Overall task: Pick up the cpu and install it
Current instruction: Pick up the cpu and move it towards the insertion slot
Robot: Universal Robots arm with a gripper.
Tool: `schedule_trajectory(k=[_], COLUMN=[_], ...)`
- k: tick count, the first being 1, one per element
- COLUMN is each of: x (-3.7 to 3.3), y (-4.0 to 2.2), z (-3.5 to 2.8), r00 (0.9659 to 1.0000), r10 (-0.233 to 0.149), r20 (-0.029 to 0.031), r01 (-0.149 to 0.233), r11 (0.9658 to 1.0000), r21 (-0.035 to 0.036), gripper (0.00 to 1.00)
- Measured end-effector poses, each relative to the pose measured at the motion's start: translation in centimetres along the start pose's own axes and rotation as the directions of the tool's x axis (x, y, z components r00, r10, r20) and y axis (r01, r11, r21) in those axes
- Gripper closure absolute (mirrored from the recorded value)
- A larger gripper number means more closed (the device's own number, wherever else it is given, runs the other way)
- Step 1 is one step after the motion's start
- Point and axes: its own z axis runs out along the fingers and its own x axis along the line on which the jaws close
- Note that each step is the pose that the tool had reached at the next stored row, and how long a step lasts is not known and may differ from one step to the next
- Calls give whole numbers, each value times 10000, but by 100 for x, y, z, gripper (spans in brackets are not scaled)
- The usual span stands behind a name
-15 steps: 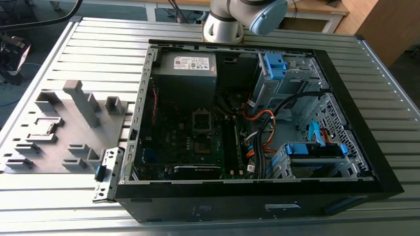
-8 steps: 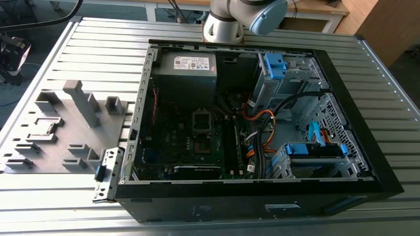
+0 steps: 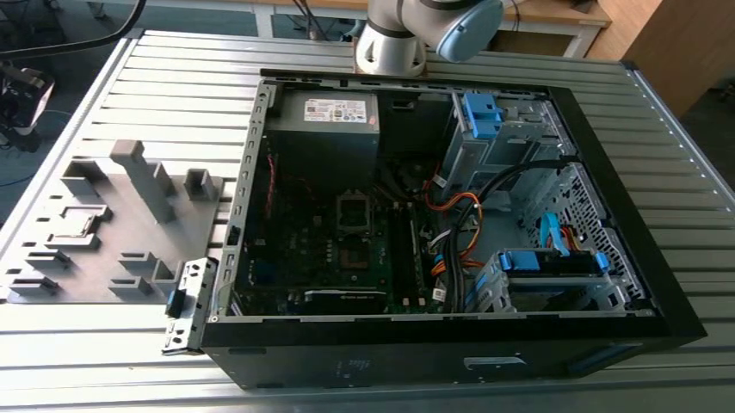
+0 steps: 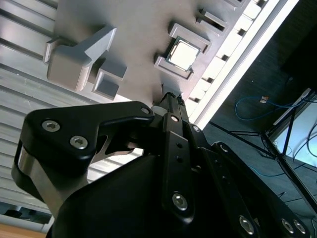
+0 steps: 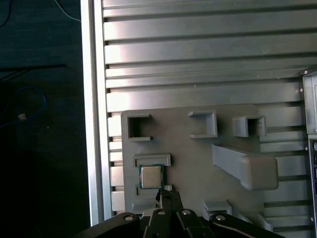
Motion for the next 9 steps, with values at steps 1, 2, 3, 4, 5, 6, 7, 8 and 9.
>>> schedule_trajectory(k=[1, 2, 3, 4, 5, 6, 7, 8, 9], x=[6, 14, 20, 25, 33, 42, 52, 62, 71], y=[0, -1, -3, -4, -5, -6, -8, -9, -10], z=[9, 20, 32, 45, 58, 70, 82, 95, 108], r00=[10000, 10000, 10000, 10000, 10000, 10000, 10000, 10000, 10000], r10=[1, 2, 2, 0, 1, 1, 1, 1, 1], r20=[-2, -1, 0, 1, 0, -1, -1, -1, -1], r01=[-1, -2, -2, 0, -1, -1, -1, -1, -1], r11=[10000, 10000, 10000, 10000, 10000, 10000, 10000, 10000, 10000], r21=[1, 0, -1, -1, 0, 1, 3, 5, 5], gripper=[89, 89, 89, 89, 89, 89, 89, 89, 89])
